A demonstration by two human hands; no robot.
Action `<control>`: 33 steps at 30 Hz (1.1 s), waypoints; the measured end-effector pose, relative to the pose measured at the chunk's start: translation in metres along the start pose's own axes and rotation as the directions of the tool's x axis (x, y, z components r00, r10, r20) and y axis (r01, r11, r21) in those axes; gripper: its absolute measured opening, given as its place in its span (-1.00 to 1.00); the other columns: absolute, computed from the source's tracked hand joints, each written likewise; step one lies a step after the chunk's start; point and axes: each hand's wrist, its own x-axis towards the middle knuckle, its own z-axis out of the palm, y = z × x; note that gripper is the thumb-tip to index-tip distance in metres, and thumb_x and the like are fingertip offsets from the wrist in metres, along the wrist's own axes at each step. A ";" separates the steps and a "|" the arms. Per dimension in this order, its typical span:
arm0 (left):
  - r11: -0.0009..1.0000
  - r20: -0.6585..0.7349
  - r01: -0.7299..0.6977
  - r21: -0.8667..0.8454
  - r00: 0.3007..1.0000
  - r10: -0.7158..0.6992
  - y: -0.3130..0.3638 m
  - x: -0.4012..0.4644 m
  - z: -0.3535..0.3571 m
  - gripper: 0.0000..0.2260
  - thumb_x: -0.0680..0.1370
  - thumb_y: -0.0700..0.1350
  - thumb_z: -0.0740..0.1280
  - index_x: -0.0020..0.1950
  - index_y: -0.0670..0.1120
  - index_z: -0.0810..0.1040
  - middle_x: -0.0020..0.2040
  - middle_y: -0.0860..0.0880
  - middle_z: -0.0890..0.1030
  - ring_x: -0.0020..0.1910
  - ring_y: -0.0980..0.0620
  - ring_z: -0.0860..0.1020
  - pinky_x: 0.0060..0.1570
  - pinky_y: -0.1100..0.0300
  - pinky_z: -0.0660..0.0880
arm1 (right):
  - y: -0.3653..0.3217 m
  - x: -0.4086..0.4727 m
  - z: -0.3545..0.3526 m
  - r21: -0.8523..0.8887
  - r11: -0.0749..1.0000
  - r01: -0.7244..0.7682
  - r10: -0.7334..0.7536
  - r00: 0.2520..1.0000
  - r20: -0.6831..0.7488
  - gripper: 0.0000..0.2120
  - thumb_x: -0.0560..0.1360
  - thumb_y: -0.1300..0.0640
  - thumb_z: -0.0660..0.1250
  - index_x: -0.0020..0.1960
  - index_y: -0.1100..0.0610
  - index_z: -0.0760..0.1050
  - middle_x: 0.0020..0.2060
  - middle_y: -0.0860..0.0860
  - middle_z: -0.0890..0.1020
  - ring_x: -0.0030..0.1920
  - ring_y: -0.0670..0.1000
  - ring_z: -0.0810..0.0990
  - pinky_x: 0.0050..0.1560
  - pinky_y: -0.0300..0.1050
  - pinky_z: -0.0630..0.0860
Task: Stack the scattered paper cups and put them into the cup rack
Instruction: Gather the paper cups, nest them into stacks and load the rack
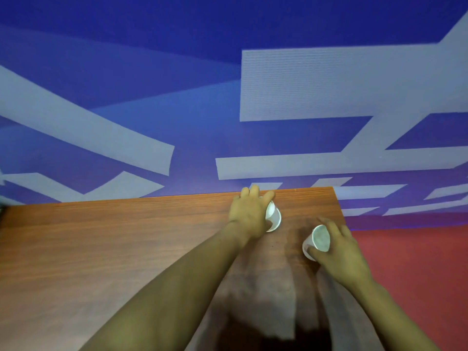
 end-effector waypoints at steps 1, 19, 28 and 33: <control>1.000 -0.008 0.010 -0.016 1.000 -0.010 -0.006 -0.009 -0.004 -0.48 0.45 0.09 0.38 0.35 0.03 0.29 0.24 -0.09 0.37 0.19 -0.13 0.37 0.10 0.05 0.35 | -0.005 -0.006 0.000 0.018 1.000 0.010 -0.010 1.000 0.003 -0.32 0.33 0.01 0.49 0.38 -0.02 0.31 0.22 0.06 0.41 0.25 0.16 0.41 0.22 0.00 0.39; 0.905 -0.044 0.177 -0.386 0.977 -0.210 -0.179 -0.284 -0.054 -0.50 0.32 0.00 0.43 0.18 0.00 0.32 0.08 0.04 0.43 0.03 -0.04 0.46 -0.14 0.12 0.40 | -0.198 -0.167 0.060 0.031 0.950 0.311 -0.313 0.943 0.114 -0.31 0.35 0.06 0.46 0.41 -0.10 0.26 0.28 -0.08 0.32 0.27 0.00 0.37 0.25 -0.13 0.36; 0.881 -0.167 0.116 -0.458 0.962 -0.214 -0.327 -0.406 -0.069 -0.37 0.21 -0.01 0.41 0.20 0.10 0.21 0.02 0.08 0.48 -0.03 -0.05 0.50 -0.16 0.09 0.44 | -0.325 -0.257 0.163 -0.004 0.946 0.326 -0.323 0.938 0.126 -0.31 0.35 0.03 0.46 0.41 -0.06 0.28 0.26 -0.05 0.36 0.26 0.01 0.40 0.26 -0.12 0.37; 0.791 -0.161 0.141 -0.596 0.944 -0.290 -0.381 -0.456 -0.061 -0.30 0.23 0.24 0.44 0.29 0.19 0.22 0.15 0.13 0.51 0.10 -0.01 0.52 0.09 0.03 0.48 | -0.379 -0.295 0.203 -0.002 0.934 0.358 -0.353 0.920 0.169 -0.31 0.36 0.01 0.45 0.41 -0.08 0.26 0.24 -0.07 0.35 0.24 -0.02 0.40 0.21 -0.16 0.36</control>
